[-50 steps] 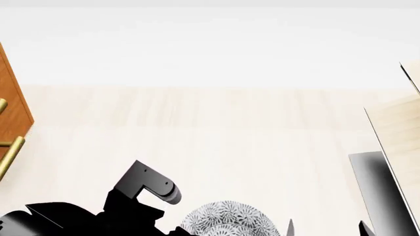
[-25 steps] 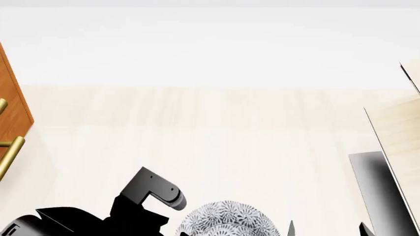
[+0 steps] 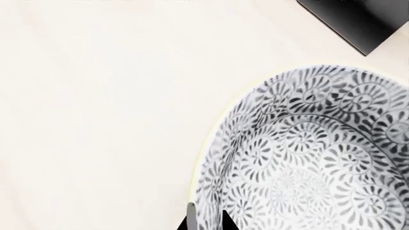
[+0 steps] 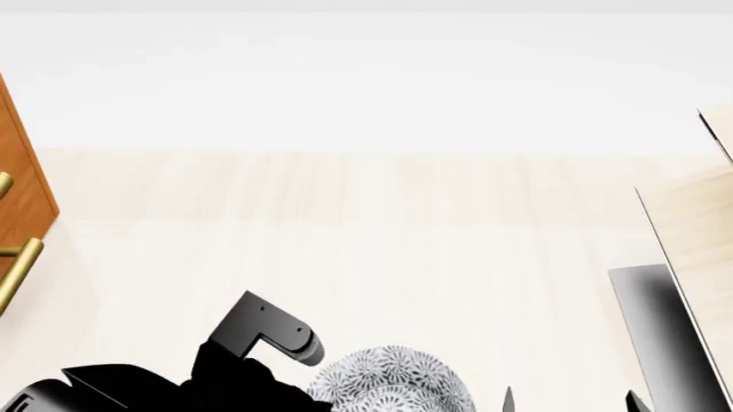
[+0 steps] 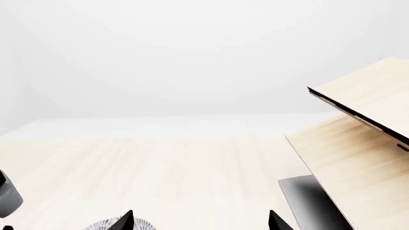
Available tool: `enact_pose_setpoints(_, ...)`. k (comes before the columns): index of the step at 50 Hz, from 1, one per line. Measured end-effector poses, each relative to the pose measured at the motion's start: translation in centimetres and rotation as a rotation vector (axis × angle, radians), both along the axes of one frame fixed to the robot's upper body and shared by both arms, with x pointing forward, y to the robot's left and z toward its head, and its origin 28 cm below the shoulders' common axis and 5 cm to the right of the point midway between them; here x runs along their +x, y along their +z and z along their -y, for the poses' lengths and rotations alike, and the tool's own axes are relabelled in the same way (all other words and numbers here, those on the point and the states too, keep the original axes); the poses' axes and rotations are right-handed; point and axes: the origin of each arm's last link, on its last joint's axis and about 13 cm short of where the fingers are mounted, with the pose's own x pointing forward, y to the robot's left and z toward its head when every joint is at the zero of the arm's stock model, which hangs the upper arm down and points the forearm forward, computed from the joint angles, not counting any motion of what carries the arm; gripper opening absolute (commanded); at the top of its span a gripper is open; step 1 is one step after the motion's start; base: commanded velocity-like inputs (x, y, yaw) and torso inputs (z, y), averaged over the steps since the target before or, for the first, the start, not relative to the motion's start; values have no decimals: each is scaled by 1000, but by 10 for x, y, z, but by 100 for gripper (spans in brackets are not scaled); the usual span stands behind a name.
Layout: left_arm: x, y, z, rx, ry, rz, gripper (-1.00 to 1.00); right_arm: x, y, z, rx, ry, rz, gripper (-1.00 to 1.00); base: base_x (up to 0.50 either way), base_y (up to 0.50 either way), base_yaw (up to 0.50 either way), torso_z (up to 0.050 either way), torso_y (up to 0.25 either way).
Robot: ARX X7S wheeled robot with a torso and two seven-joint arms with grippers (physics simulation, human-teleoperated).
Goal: Close the top drawer of the cabinet and put the bowl on top of it.
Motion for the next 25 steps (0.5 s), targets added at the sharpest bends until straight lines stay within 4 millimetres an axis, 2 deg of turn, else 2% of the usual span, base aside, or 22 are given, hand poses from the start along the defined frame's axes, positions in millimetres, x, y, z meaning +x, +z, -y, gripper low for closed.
enact_pose_setpoints(11, -2, 3, 0, -19, -2, 2, -100, 0, 1, -1, 0, 3, 2, 100, 0, 0, 0, 0, 0)
enact_pose_setpoints(25, -4, 21, -4, -13, 15, 53, -100, -1, 2, 0, -2, 3, 4, 100, 0, 0, 0, 0, 0)
